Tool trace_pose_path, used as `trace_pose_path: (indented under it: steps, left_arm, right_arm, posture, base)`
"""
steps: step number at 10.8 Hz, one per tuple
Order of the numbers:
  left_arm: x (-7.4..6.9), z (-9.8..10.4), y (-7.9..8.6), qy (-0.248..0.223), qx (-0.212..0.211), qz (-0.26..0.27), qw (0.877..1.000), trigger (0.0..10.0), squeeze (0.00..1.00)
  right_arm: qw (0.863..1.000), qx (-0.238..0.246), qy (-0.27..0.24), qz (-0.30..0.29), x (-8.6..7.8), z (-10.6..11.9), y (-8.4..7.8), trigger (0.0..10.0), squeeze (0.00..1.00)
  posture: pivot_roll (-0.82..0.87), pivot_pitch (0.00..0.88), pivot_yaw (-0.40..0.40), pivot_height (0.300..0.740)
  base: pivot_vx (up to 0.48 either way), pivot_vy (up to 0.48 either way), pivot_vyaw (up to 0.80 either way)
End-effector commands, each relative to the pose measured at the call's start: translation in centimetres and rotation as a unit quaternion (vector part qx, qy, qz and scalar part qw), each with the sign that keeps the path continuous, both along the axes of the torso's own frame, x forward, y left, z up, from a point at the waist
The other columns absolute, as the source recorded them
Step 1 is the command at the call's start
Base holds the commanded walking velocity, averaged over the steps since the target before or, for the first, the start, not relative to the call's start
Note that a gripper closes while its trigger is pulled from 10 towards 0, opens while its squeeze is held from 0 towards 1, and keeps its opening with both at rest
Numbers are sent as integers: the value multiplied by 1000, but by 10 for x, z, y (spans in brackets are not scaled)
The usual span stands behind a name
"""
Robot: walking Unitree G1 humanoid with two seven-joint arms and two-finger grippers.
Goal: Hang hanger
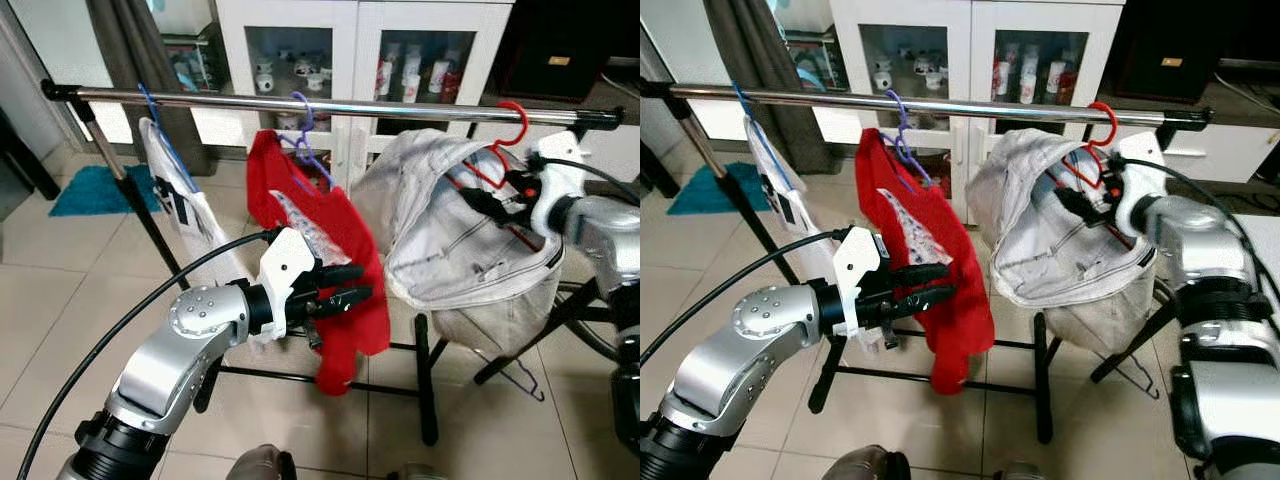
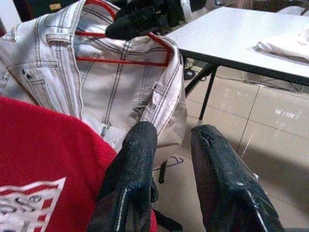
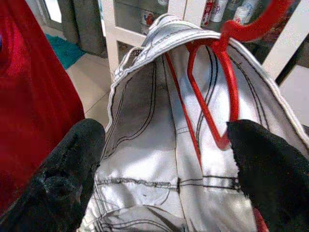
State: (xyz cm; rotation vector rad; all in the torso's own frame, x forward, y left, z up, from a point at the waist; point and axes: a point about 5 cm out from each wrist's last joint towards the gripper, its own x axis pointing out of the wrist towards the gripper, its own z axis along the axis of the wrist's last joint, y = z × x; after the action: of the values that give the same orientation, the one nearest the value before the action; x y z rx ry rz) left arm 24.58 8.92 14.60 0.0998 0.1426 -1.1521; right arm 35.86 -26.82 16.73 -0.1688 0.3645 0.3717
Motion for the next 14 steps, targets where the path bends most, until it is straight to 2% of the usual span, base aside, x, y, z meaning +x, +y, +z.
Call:
trace_pose_path:
  steps: [1, 3, 6, 10, 11, 12, 13, 14]
  left_arm:
    - [2, 1, -1, -4, 4, -3, 1000, 10000, 0]
    - [3, 1, -2, -5, 4, -6, 1000, 10000, 0]
    - [5, 2, -6, -6, 3, -15, 1000, 10000, 0]
    - [7, 4, -5, -9, 3, -10, 1000, 10000, 0]
    - [6, 3, -5, -9, 2, -7, 1000, 10000, 0]
    - [6, 3, -5, -8, 2, -7, 1000, 10000, 0]
    - [6, 3, -5, -8, 2, -6, 1000, 10000, 0]
    - [5, 2, -5, -7, 1, -6, 1000, 10000, 0]
  right_arm:
    - [1000, -3, -22, -7, 2, 15, -11, 10000, 0]
    - [999, -1, -30, -20, 1, 21, -20, 10000, 0]
    - [1000, -1, -7, -3, 9, 5, -5, 10000, 0]
    - [1000, 7, 13, -23, 17, -3, 7, 10000, 0]
    - [1000, 6, 14, -20, 19, -3, 10, 7529, 0]
    - [1000, -1, 13, -18, 20, -2, 10, 4353, 0]
    - [1000, -5, 13, -20, 21, -2, 11, 3333, 0]
    - [1000, -9, 9, -24, 22, -1, 11, 3216, 0]
  posture:
    - [-95, 0, 42, 740]
    - [-100, 0, 45, 740]
    - [-111, 0, 61, 740]
    - [-85, 0, 38, 740]
    - [-84, 0, 35, 740]
    - [-80, 0, 30, 740]
    - [-80, 0, 30, 740]
    - [-80, 0, 30, 740]
  base:
    - [0, 0, 0]
    - [0, 0, 0]
    - [0, 0, 0]
    - [0, 0, 0]
    - [0, 0, 0]
    - [0, 0, 0]
    - [0, 0, 0]
    - [0, 0, 0]
